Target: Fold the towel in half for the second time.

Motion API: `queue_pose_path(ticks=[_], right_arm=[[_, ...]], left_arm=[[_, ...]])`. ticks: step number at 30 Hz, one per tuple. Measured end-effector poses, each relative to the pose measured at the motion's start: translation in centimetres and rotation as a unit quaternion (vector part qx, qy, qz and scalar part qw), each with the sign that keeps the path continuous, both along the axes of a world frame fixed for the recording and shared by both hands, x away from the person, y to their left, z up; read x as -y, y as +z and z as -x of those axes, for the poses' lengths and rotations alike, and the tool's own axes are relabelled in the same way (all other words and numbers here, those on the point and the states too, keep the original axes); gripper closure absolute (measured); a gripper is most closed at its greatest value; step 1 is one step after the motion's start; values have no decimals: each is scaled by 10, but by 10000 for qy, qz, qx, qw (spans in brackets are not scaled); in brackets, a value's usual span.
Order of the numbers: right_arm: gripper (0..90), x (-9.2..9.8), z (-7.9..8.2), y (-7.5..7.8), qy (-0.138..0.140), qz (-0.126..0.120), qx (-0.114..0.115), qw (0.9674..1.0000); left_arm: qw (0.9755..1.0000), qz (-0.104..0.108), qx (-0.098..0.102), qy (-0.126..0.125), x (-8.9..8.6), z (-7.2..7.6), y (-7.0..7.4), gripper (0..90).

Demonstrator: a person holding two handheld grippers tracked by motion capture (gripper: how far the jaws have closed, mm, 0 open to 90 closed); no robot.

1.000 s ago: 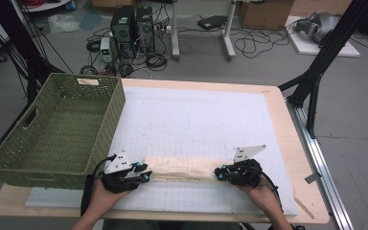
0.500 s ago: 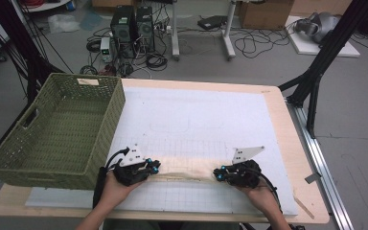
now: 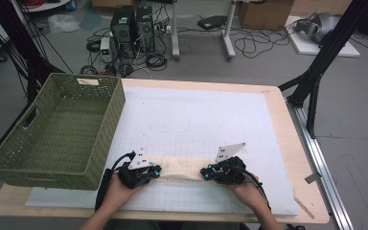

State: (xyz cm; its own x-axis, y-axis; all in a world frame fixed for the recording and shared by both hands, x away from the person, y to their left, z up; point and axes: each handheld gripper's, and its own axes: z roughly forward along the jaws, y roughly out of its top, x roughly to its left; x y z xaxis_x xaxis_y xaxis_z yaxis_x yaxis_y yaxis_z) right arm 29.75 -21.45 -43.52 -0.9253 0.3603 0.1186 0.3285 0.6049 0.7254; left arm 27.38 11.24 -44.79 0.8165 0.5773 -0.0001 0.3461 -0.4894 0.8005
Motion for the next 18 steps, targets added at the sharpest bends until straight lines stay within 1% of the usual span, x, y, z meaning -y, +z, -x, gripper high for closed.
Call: queue_pose_path(ticks=[2,8,11,14,18], right_arm=[[856,2,1,-3,1,10,-46,10000],[856,12,5,-5,-56,8,-5,10000],[856,19,8,-6,-113,-15,-12,9999],[853,26,11,-6,-142,-24,42,9999],[832,33,13,-6,-208,-79,8,9998]], left_arm=[[10000,-35,26,39,-2,0,0,849],[9998,-121,107,101,-6,2,0,847],[9998,-105,130,128,-8,3,0,846],[9997,-83,147,152,-10,4,-1,844],[9998,-50,144,149,-11,3,0,834]])
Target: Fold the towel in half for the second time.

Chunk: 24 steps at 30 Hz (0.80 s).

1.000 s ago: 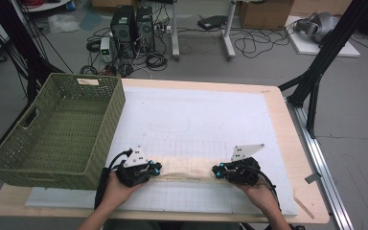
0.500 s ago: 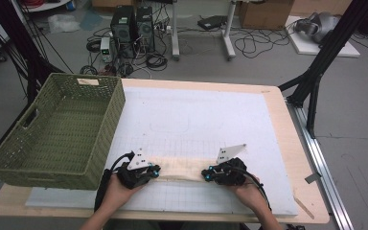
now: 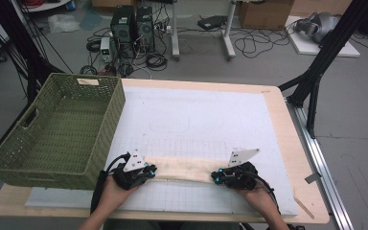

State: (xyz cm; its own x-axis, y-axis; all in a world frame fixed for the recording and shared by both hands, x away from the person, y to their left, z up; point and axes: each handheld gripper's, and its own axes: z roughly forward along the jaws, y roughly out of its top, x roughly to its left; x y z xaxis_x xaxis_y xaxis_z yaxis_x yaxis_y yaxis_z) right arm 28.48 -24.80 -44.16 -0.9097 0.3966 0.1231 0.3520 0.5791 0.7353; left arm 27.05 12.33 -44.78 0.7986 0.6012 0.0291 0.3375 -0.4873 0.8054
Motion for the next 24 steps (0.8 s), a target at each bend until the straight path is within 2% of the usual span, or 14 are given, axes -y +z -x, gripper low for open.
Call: queue_pose_path(ticks=[4,5,8,14,18,24], right_arm=[[764,3,-1,10,-44,-229,259,9994],[741,5,-3,13,-100,-305,319,9990],[687,10,-9,18,-254,-332,379,9984],[597,16,-10,10,-362,-59,352,9987],[557,21,-6,3,-391,116,340,9986],[541,29,-1,-1,-447,134,326,9984]], left_arm=[[9994,311,163,57,-4,-1,8,813],[9992,337,179,75,-5,-2,10,806],[9991,347,189,137,-9,-5,12,774],[9998,116,25,129,-13,-4,4,709],[9999,16,13,119,-12,-3,2,692],[9999,-104,71,118,-11,-2,1,695]])
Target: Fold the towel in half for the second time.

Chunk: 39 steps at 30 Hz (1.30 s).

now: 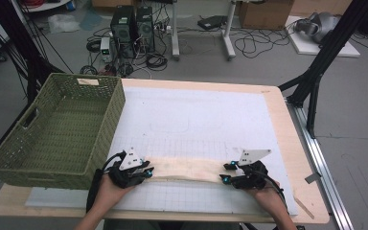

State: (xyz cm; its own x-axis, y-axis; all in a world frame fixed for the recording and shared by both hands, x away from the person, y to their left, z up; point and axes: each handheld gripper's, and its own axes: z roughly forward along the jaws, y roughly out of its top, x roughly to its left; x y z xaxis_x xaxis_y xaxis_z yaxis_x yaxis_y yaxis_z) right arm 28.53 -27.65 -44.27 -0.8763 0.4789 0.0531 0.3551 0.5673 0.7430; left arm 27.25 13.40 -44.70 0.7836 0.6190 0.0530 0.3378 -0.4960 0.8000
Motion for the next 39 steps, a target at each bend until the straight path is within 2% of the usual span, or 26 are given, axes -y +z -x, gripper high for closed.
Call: queue_pose_path(ticks=[7,13,15,18,25,31,33,36,39], right_arm=[[536,2,3,-2,-3,-10,90,10000],[518,3,-1,8,-51,-326,220,9992],[519,3,-2,8,-63,-363,225,9991],[518,2,-3,5,-49,-227,158,9996],[518,2,1,-1,-22,-20,97,9999],[521,4,4,-3,-72,-10,135,9999],[517,3,4,-3,-91,3,148,9998],[501,3,5,1,-101,-135,128,9998],[499,5,7,7,-178,-400,232,9988]], left_arm=[[10000,81,40,-38,-3,1,0,680],[9995,287,115,-5,-8,1,7,652],[9996,278,107,15,-10,1,7,656],[9998,195,11,-18,-11,0,4,665],[10000,36,-34,17,-11,1,0,656],[10000,42,-34,50,-12,2,-1,651],[9999,114,-47,69,-12,2,0,650],[9996,260,30,54,-14,4,4,649],[9992,379,76,72,-16,5,7,645]])
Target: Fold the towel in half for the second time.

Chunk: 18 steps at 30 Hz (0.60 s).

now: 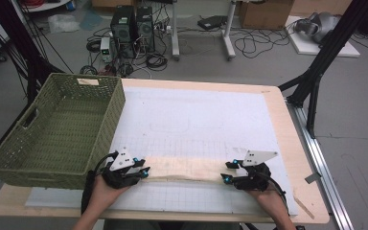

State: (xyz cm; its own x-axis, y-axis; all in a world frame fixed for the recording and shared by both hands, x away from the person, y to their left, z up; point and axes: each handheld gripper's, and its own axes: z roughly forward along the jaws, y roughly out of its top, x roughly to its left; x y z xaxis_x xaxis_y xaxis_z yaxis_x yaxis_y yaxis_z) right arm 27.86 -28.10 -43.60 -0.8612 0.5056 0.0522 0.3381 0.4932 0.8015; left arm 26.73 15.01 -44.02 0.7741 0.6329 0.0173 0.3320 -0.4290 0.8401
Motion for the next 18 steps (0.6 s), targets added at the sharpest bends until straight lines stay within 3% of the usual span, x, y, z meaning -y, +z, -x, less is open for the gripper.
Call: queue_pose_path(ticks=[3,12,18], right_arm=[[500,3,0,4,-183,-107,-6,9998],[502,14,-2,2,-641,-3,-73,9979],[468,19,-7,-2,-904,-23,-328,9954]], left_arm=[[10000,44,-2,-23,-1,1,1,629],[9997,-141,-169,-95,-1,2,-4,584],[9992,-223,-328,-15,2,0,-7,555]])
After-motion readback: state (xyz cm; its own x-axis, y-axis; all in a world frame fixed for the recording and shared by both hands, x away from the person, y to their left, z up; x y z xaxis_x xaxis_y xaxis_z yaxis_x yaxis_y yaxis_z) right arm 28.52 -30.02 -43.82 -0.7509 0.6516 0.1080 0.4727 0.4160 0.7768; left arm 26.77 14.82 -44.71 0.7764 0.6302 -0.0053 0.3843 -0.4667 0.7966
